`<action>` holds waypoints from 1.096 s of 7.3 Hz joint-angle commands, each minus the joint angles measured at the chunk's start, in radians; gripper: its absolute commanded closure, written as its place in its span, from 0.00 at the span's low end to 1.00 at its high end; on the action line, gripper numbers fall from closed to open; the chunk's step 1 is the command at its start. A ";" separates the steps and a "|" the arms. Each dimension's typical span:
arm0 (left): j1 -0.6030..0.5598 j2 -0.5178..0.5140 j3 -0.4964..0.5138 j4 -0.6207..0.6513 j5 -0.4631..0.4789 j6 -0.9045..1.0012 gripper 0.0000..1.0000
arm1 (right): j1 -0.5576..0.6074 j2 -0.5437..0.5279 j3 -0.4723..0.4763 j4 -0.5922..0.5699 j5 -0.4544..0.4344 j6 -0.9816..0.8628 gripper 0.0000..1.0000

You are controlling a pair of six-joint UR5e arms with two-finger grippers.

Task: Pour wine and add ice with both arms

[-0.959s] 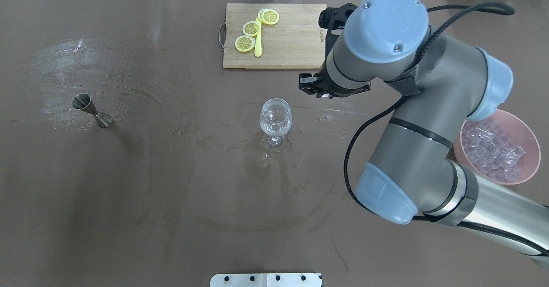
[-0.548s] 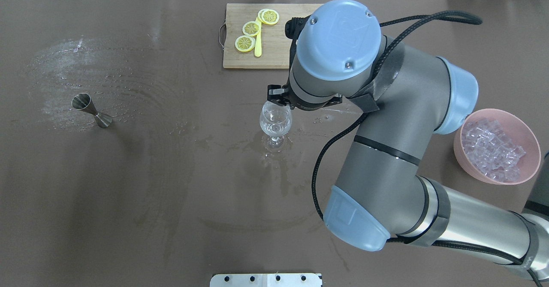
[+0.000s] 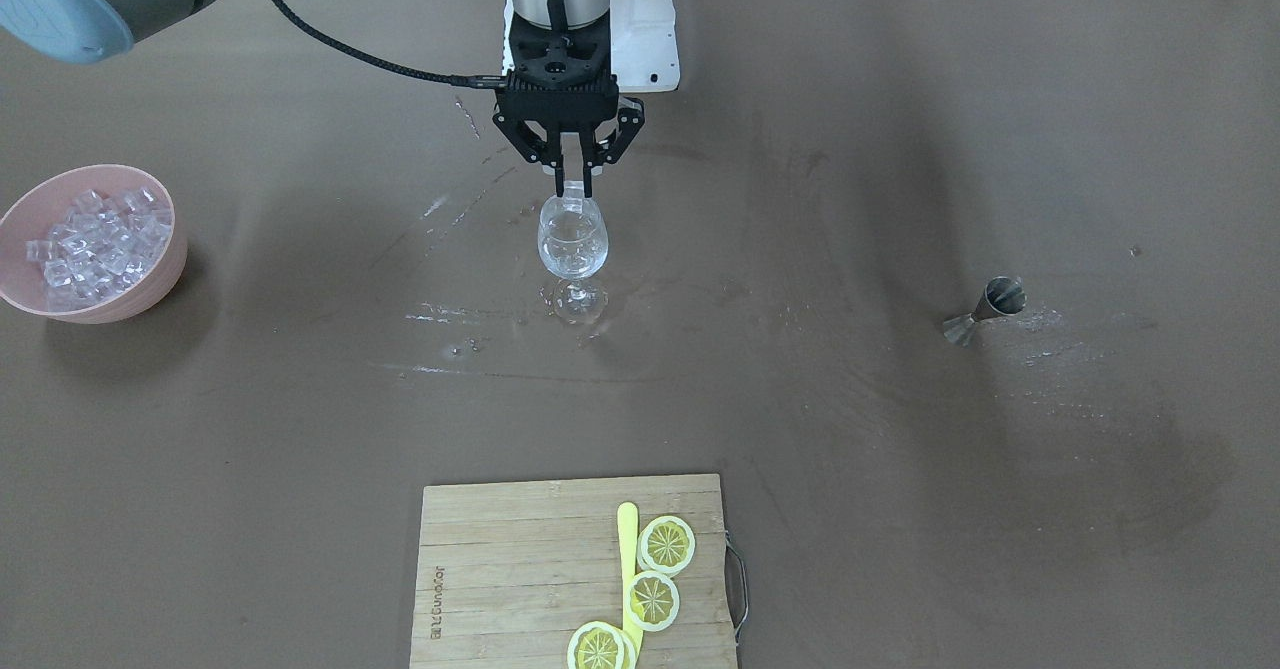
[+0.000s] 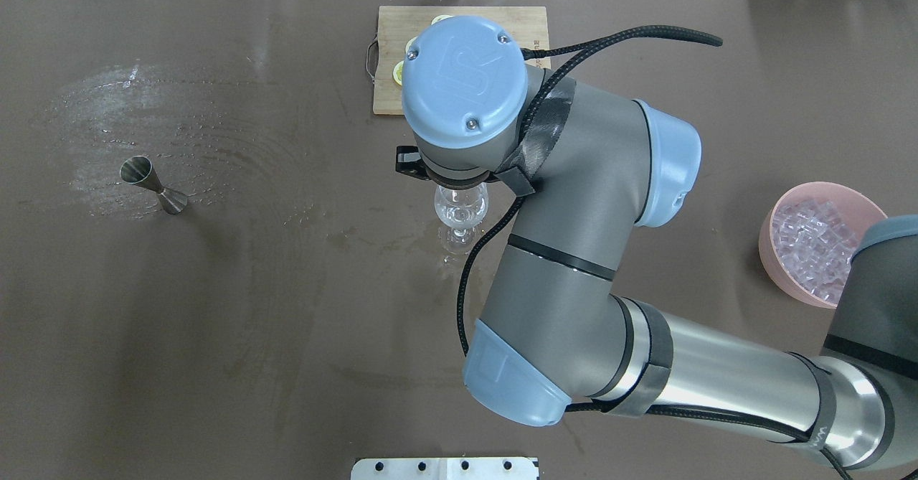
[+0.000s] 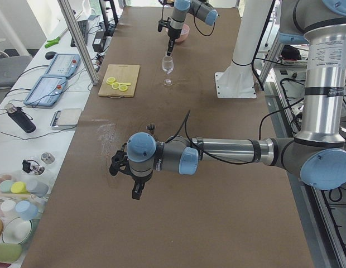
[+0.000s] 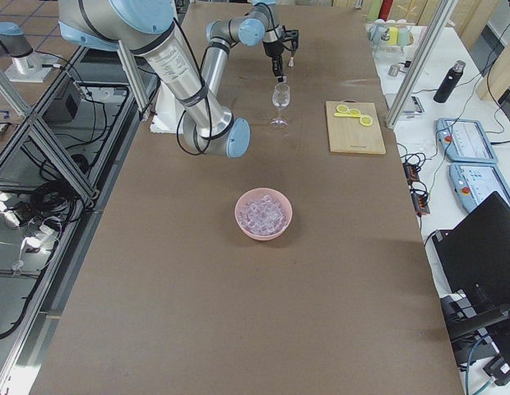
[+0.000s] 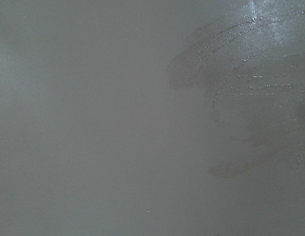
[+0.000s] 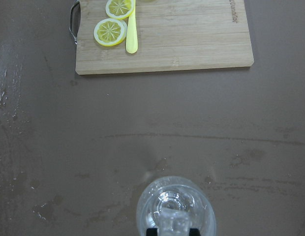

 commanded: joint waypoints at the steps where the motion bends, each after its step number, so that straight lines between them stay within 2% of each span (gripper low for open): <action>1: 0.000 0.002 0.001 -0.001 0.000 0.001 0.01 | -0.002 -0.002 -0.026 -0.001 -0.013 0.002 1.00; 4: 0.000 0.002 0.001 -0.001 0.000 0.001 0.01 | -0.008 0.003 -0.028 -0.001 -0.015 0.002 1.00; 5: 0.000 0.002 0.001 -0.001 0.000 0.001 0.01 | -0.008 0.003 -0.028 0.001 -0.015 0.002 0.84; 6: 0.000 0.002 0.001 -0.001 0.000 0.001 0.01 | -0.026 -0.006 -0.025 0.001 -0.065 -0.004 0.01; 8: 0.001 0.002 0.001 -0.001 0.000 0.001 0.01 | -0.037 0.000 -0.025 0.002 -0.082 -0.012 0.00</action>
